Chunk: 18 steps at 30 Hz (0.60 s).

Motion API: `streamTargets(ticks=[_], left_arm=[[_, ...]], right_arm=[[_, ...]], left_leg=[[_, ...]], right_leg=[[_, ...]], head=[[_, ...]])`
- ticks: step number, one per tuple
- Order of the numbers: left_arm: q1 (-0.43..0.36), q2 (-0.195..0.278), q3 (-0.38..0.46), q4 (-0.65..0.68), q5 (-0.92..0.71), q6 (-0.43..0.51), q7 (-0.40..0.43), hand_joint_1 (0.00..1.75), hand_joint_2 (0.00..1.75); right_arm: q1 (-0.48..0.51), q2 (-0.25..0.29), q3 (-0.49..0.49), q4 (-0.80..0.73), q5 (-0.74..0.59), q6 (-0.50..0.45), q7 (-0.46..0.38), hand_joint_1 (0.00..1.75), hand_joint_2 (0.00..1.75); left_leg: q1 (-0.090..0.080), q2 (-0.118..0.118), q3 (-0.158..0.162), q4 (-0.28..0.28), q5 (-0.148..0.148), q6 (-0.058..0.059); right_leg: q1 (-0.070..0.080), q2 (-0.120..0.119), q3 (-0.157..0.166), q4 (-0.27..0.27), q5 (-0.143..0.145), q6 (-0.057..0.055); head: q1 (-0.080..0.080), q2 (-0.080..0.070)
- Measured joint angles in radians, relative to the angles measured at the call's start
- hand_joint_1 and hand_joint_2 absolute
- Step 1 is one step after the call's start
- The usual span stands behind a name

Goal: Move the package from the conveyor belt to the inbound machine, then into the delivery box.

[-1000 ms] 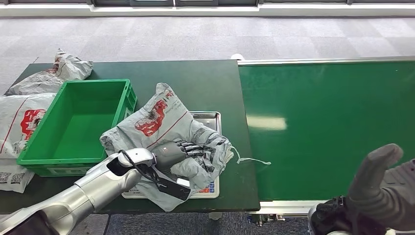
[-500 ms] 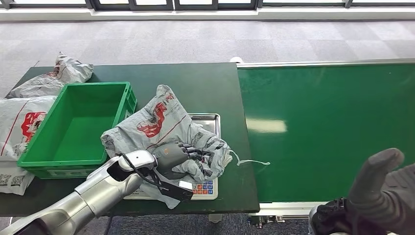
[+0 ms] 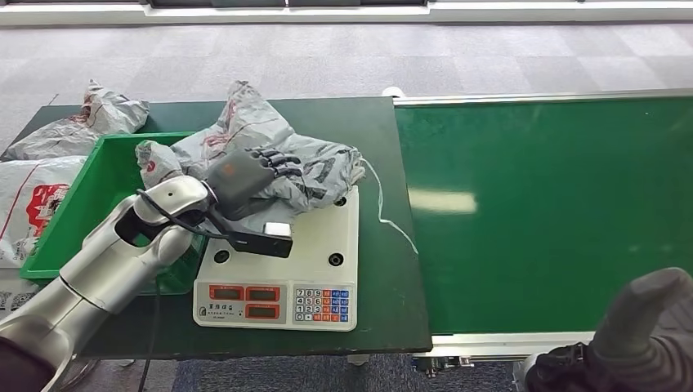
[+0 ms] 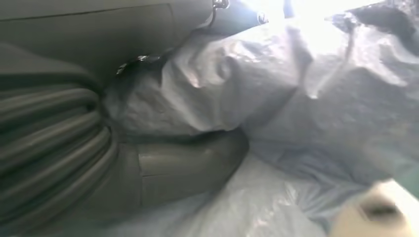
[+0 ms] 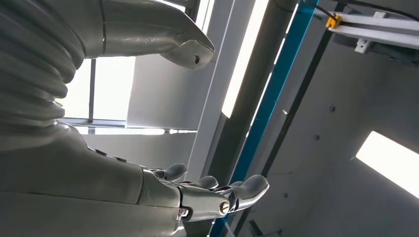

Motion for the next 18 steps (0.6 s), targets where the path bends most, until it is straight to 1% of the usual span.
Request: streamTargets(ticks=[3,6,9,14,18], left_arm=[[-0.028,0.006,0.028,-0.026,0.0,0.0,0.003,1.75,1.75],[-0.039,0.008,0.042,-0.041,-0.001,0.0,0.004,1.75,1.75],[-0.052,0.009,0.046,-0.049,-0.004,0.013,0.007,1.75,1.75],[-0.122,0.002,0.055,-0.056,0.008,0.01,0.007,1.75,1.75],[-0.144,-0.005,0.061,-0.056,0.01,0.007,0.005,1.75,1.75]], right_arm=[[0.003,0.0,-0.005,-0.002,-0.001,0.0,-0.006,0.0,1.75],[0.003,0.0,-0.006,-0.002,0.0,0.0,-0.007,0.0,1.75],[0.009,0.0,-0.008,-0.005,0.007,0.0,-0.007,0.0,1.75],[0.032,0.008,-0.011,-0.028,0.032,0.0,-0.007,0.0,1.75],[0.043,0.013,-0.011,-0.04,0.036,0.0,-0.007,0.0,1.75]], left_leg=[[0.0,0.0,-0.001,0.0,0.0,0.0],[0.0,0.0,-0.001,0.0,0.0,0.0],[0.0,0.0,-0.002,0.0,0.0,0.0],[0.0,0.0,-0.004,0.001,0.0,0.001],[0.0,0.0,-0.004,0.001,0.0,0.001]], right_leg=[[0.0,0.0,0.0,0.0,0.0,0.0],[0.0,0.0,-0.001,0.0,0.0,0.0],[0.0,0.0,-0.002,0.0,0.0,0.0],[0.0,0.0,-0.004,0.0,0.0,0.0],[0.0,0.0,-0.004,0.0,0.0,0.0]], head=[[0.0,0.0],[0.0,0.0],[0.0,0.0],[0.0,0.0],[0.0,0.0]])
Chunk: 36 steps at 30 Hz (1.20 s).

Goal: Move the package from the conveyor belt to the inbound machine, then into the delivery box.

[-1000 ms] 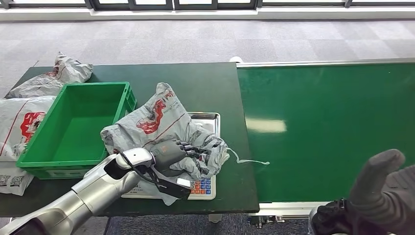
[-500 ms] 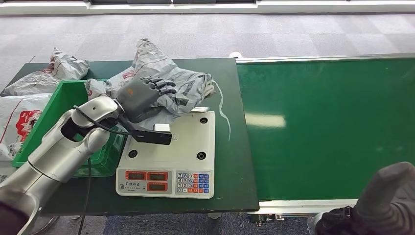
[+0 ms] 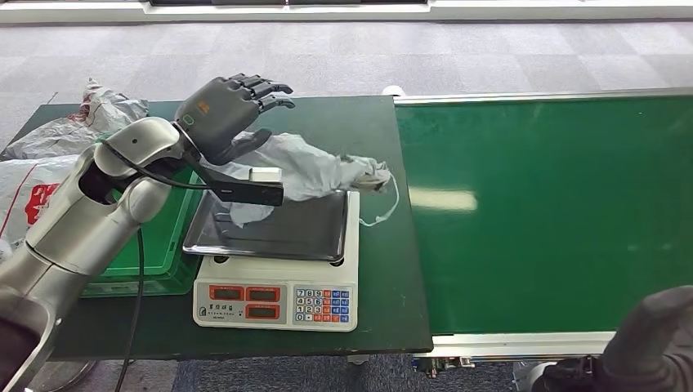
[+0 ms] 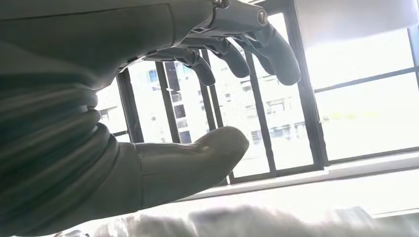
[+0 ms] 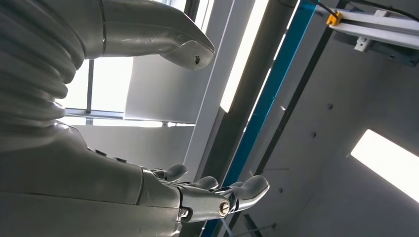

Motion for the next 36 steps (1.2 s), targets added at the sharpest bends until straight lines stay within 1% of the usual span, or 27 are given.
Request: streamTargets(ticks=[7,13,26,27,28,30,31,32,33,36], left_arm=[[-0.011,-0.003,0.0,-0.001,0.019,-0.009,-0.002,1.75,1.75],[-0.025,0.002,0.0,-0.011,0.057,-0.02,-0.002,1.75,1.75],[-0.05,0.005,-0.025,0.004,0.073,-0.024,-0.015,1.75,1.75],[-0.052,0.004,-0.028,0.006,0.076,-0.024,-0.015,1.59,1.75],[-0.054,0.002,-0.03,0.008,0.081,-0.025,-0.015,1.27,1.75],[-0.055,-0.002,-0.038,0.012,0.096,-0.034,-0.016,0.43,1.75],[-0.055,-0.004,-0.042,0.015,0.105,-0.041,-0.017,0.15,1.75],[-0.055,-0.007,-0.047,0.018,0.114,-0.049,-0.019,0.03,1.75],[-0.054,-0.009,-0.053,0.022,0.122,-0.056,-0.022,0.0,1.75],[-0.048,-0.019,-0.075,0.039,0.14,-0.067,-0.036,0.0,1.75]], right_arm=[[0.006,0.004,-0.002,-0.011,0.001,0.0,0.0,0.0,1.75],[-0.009,0.005,-0.004,-0.012,-0.005,0.0,0.0,0.0,1.75],[-0.005,0.029,-0.005,-0.018,0.026,0.0,0.0,0.0,1.75],[-0.002,0.03,-0.005,-0.019,0.027,0.0,0.0,0.0,1.75],[0.0,0.031,-0.005,-0.02,0.026,0.0,0.0,0.0,1.75],[0.003,0.033,-0.005,-0.02,0.02,0.0,0.0,0.0,1.75],[0.004,0.034,-0.005,-0.02,0.017,0.0,0.0,0.0,1.75],[0.004,0.034,-0.005,-0.02,0.014,0.0,0.0,0.0,1.75],[0.005,0.034,-0.006,-0.02,0.013,0.0,0.0,0.0,1.75],[0.012,0.035,-0.01,-0.023,0.017,0.0,0.0,0.0,1.75]], left_leg=[[0.0,0.0,0.0,0.0,0.0,0.0],[0.0,0.0,-0.001,0.0,0.0,0.0],[0.0,0.0,-0.001,0.0,0.0,0.0],[0.0,0.0,-0.001,0.0,0.0,0.0],[0.0,0.0,-0.001,0.0,0.0,0.0],[0.0,0.0,-0.001,0.0,0.0,0.0],[0.0,0.0,-0.001,0.0,0.0,0.0],[0.0,0.0,-0.001,0.0,0.0,0.0],[0.0,0.0,-0.001,0.0,0.0,0.0],[0.0,0.0,-0.001,0.0,0.0,0.0]], right_leg=[[0.0,0.0,0.0,0.0,0.0,0.0],[0.0,0.0,0.0,0.0,0.0,0.0],[0.0,0.0,-0.001,0.0,0.0,0.0],[0.0,0.0,-0.001,0.0,0.0,0.0],[0.0,0.0,-0.001,0.0,0.0,0.0],[0.0,0.0,-0.001,0.0,0.0,0.0],[0.0,0.0,-0.001,0.0,0.0,0.0],[0.0,0.0,-0.001,0.0,0.0,0.0],[0.0,0.0,-0.001,0.0,0.0,0.0],[0.0,0.0,-0.001,0.0,0.0,0.0]], head=[[0.0,0.0],[0.0,0.0],[0.0,0.0],[0.0,0.0],[0.0,0.0],[0.0,0.0],[0.0,0.0],[0.0,0.0],[0.0,0.0],[0.0,0.0]])
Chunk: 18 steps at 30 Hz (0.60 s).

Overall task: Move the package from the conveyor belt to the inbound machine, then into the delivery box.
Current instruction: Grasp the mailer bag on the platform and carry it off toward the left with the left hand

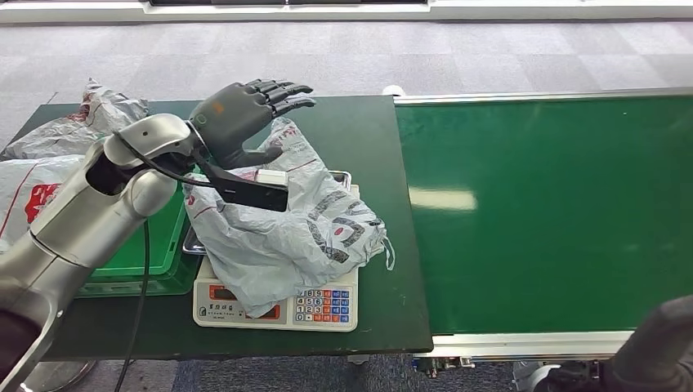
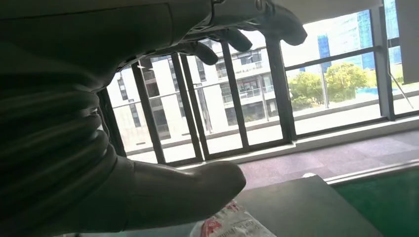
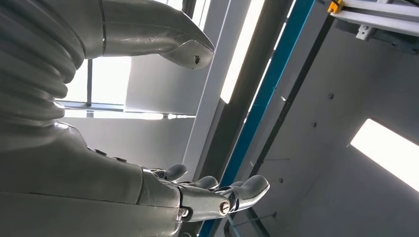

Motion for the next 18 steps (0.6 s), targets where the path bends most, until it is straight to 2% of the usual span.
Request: streamTargets(ticks=[12,16,18], left_arm=[[0.056,-0.027,-0.069,0.084,0.031,-0.012,-0.03,0.0,1.75],[0.113,-0.053,-0.088,0.147,0.037,-0.001,-0.047,0.0,0.0],[0.14,-0.072,-0.1,0.194,0.047,0.013,-0.067,0.0,0.0]], right_arm=[[0.022,0.007,-0.007,-0.011,0.003,0.0,0.001,0.0,1.75],[0.005,0.008,-0.007,-0.011,0.023,0.0,0.03,0.0,1.75],[-0.009,0.008,-0.007,-0.011,0.044,0.0,0.053,0.0,1.75]], left_leg=[[0.0,0.0,0.0,0.0,0.0,0.0],[0.0,0.0,0.0,0.0,0.0,0.0],[-0.001,0.0,0.0,0.0,0.0,0.0]], right_leg=[[0.0,0.0,0.0,0.0,0.0,0.0],[0.0,0.0,0.0,0.0,0.0,0.0],[-0.001,0.0,0.0,0.0,0.0,0.0]], head=[[0.0,0.0],[0.0,0.0],[0.0,0.0]])
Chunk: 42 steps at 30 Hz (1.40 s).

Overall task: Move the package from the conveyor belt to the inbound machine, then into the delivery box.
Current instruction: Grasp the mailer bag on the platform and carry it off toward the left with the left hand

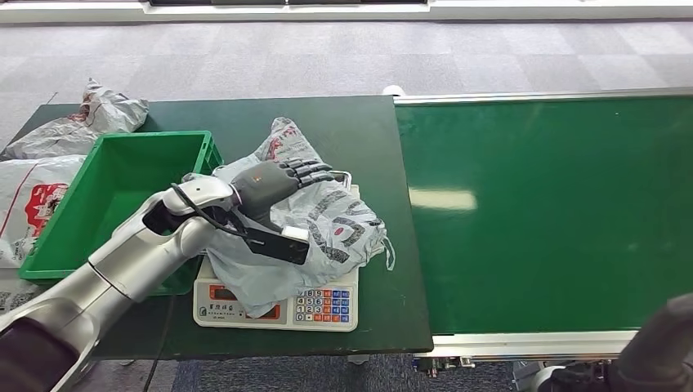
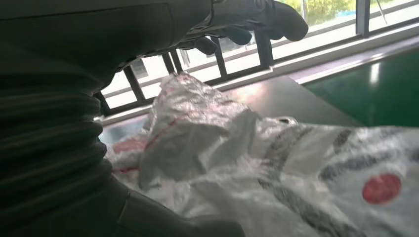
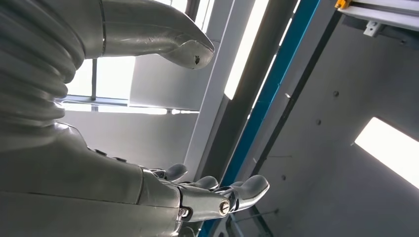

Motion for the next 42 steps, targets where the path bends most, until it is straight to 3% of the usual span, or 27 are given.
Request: streamTargets(ticks=[9,20,22,24,26,32,42], left_arm=[[0.085,-0.094,-0.052,0.207,0.044,-0.004,-0.061,0.0,0.0],[0.101,-0.136,-0.097,0.351,0.038,0.01,-0.094,0.0,0.0],[0.101,-0.139,-0.1,0.36,0.035,0.013,-0.095,0.0,0.87],[0.1,-0.142,-0.102,0.366,0.035,0.014,-0.095,0.88,1.75],[0.1,-0.144,-0.104,0.371,0.035,0.015,-0.096,1.75,1.75],[0.094,-0.136,-0.104,0.368,0.029,0.033,-0.099,1.75,1.75],[0.079,-0.074,-0.105,0.287,0.0,0.024,-0.086,1.75,1.75]], right_arm=[[-0.022,0.003,0.016,0.0,0.066,0.0,0.053,0.0,1.75],[-0.038,0.011,0.042,0.005,0.087,0.0,0.085,0.0,1.75],[-0.042,0.011,0.045,0.006,0.09,0.0,0.093,0.0,1.75],[-0.045,0.011,0.047,0.007,0.091,0.0,0.095,0.0,1.75],[-0.048,0.011,0.05,0.008,0.09,0.0,0.098,0.0,1.75],[-0.058,0.011,0.057,0.013,0.081,0.001,0.107,0.0,1.75],[-0.068,0.009,0.058,0.02,0.061,0.006,0.103,0.0,1.75]], left_leg=[[0.0,0.0,-0.001,0.0,0.0,0.0],[0.0,-0.002,0.002,0.0,-0.001,0.001],[-0.001,-0.003,0.003,0.0,-0.001,0.002],[-0.001,-0.003,0.002,0.0,-0.002,0.003],[-0.001,-0.003,0.001,0.0,-0.003,0.004],[-0.001,-0.005,0.003,-0.001,-0.004,0.005],[-0.001,-0.003,0.01,-0.001,-0.004,0.004]], right_leg=[[0.0,0.0,0.0,0.0,0.0,0.0],[0.0,-0.002,0.006,0.0,-0.001,0.001],[0.0,-0.003,0.008,0.0,-0.001,0.001],[0.0,-0.003,0.01,-0.001,-0.002,0.002],[-0.001,-0.003,0.013,-0.001,-0.004,0.004],[-0.001,-0.005,0.017,-0.001,-0.005,0.004],[0.0,-0.003,0.016,-0.001,-0.005,0.003]], head=[[0.0,0.0],[0.0,0.0],[0.0,0.0],[0.0,0.0],[0.0,0.0],[0.0,0.0],[0.0,0.0]])
